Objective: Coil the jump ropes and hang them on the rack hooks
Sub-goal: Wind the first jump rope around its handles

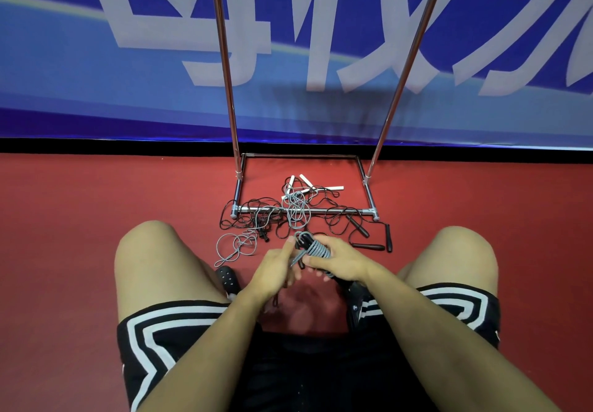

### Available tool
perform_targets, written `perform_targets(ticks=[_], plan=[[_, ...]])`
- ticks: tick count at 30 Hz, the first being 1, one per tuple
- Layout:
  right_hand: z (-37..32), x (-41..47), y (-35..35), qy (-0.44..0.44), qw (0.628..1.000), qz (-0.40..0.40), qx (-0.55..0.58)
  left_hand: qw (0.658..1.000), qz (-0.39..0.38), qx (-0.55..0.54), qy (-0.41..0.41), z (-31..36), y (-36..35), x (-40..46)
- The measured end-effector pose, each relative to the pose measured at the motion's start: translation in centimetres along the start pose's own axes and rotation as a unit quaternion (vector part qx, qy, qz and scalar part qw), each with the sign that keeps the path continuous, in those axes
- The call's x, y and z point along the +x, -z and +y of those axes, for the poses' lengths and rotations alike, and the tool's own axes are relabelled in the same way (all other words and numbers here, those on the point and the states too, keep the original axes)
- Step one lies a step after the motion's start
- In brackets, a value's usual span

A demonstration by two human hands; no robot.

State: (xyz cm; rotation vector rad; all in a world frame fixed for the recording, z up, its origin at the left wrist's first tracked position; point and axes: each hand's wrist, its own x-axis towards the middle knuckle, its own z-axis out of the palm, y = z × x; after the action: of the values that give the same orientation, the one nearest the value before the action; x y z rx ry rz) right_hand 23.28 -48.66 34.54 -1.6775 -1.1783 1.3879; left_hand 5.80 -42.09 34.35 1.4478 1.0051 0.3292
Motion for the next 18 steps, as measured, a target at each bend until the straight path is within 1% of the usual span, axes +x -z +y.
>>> perform_targets(ticks=[2,3,5,6,9,12,14,18], plan=[[0.3,0.1,0.0,0.006,1.0,0.008,-0.019,0.999,-0.026,-0.026,0.04,-0.1,0.0,0.1],[0.4,0.1,0.1,0.003,1.0,0.017,-0.013,0.996,-0.044,-0.022,0.068,-0.3,0.0,0.2],[0.5,0.2,0.5,-0.013,0.999,0.042,0.023,0.991,-0.073,0.0,0.114,-0.9,0.0,0.2],[0.4,0.3,0.8,-0.028,0.997,0.054,0.053,0.989,-0.078,0.001,0.122,-1.0,0.0,0.1],[0.2,0.1,1.1,-0.068,0.981,0.078,0.162,0.994,-0.052,-0.022,0.096,-0.9,-0.1,0.5],[0.5,0.0,1.1,-0.082,0.972,0.081,0.203,0.997,-0.03,-0.041,0.065,-0.9,-0.1,0.7],[0.9,0.0,1.0,-0.085,0.976,0.066,0.189,0.997,-0.022,-0.053,0.054,-1.0,-0.1,0.7],[0.5,-0.5,1.1,-0.08,0.989,0.059,0.11,0.998,0.002,-0.051,0.031,-1.0,0.1,0.6]])
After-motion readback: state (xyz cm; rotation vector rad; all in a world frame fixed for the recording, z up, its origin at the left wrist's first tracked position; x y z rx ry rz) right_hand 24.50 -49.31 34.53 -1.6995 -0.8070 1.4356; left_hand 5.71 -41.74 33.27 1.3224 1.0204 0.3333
